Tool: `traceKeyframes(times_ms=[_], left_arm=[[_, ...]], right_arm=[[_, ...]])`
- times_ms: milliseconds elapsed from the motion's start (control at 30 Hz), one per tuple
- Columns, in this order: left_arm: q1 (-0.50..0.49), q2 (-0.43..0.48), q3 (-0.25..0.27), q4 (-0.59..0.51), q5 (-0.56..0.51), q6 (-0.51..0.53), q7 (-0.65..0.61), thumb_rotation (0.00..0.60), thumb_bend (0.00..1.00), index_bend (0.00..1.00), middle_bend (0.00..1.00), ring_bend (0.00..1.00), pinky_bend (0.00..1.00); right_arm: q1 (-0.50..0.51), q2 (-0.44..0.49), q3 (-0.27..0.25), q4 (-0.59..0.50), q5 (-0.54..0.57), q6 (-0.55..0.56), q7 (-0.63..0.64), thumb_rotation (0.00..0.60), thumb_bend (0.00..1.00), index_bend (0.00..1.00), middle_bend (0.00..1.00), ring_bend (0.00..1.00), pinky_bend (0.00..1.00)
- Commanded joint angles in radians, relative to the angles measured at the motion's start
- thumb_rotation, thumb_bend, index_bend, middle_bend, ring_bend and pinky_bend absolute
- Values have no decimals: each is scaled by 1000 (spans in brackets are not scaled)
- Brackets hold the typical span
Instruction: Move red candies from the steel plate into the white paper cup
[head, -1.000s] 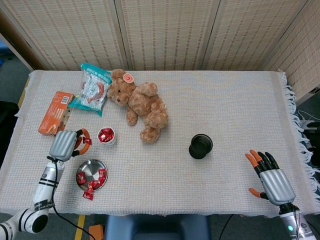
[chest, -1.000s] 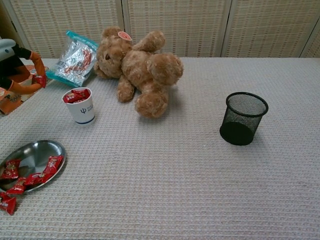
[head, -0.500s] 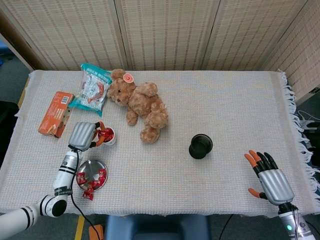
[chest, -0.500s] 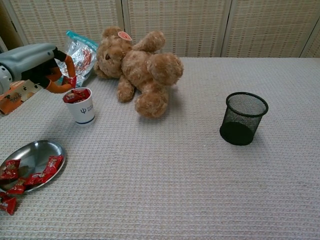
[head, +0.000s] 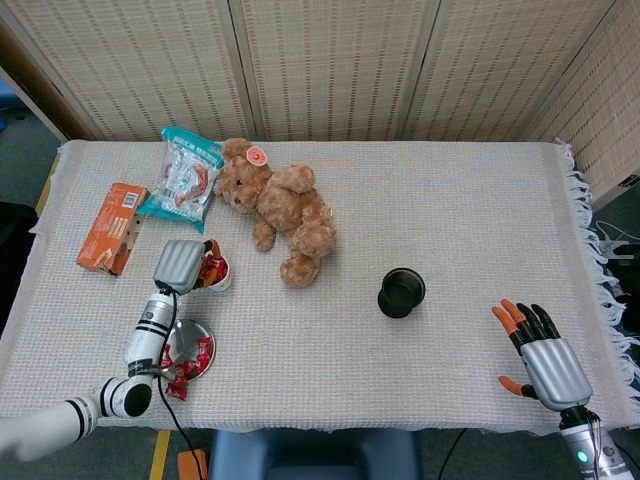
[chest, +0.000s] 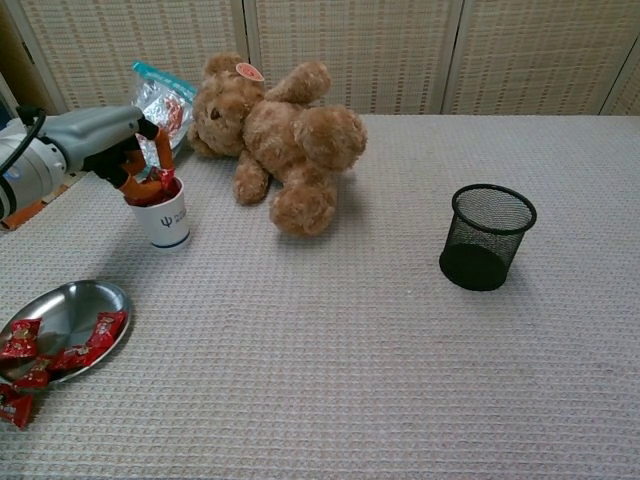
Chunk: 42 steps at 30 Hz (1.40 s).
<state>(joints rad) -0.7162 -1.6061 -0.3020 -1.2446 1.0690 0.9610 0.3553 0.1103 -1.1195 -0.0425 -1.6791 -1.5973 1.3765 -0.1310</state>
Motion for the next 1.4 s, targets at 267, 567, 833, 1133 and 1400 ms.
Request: traceKeyframes(times_ms=[267, 567, 833, 1133, 1400], left_arm=[[-4, 23, 27, -28, -16, 3, 18, 600, 379, 367, 931, 924, 1000], [-4, 41, 34, -62, -11, 32, 17, 600, 379, 311, 931, 924, 1000], [2, 72, 50, -106, -14, 46, 36, 600, 384, 312, 931, 924, 1000], [32, 97, 83, -162, 45, 106, 11, 600, 388, 448, 933, 926, 1000], [41, 95, 102, -156, 60, 114, 12, 600, 388, 432, 933, 926, 1000]], right_arm=[[0, -1, 0, -1, 0, 1, -2, 600, 15, 0, 0, 0, 0], [-1, 1, -1, -1, -1, 2, -1, 600, 15, 0, 0, 0, 0], [-2, 1, -2, -2, -4, 4, -2, 600, 15, 0, 0, 0, 0], [-1, 1, -4, -3, -8, 2, -1, 600, 15, 0, 0, 0, 0], [-2, 2, -5, -4, -9, 2, -2, 600, 15, 0, 0, 0, 0]])
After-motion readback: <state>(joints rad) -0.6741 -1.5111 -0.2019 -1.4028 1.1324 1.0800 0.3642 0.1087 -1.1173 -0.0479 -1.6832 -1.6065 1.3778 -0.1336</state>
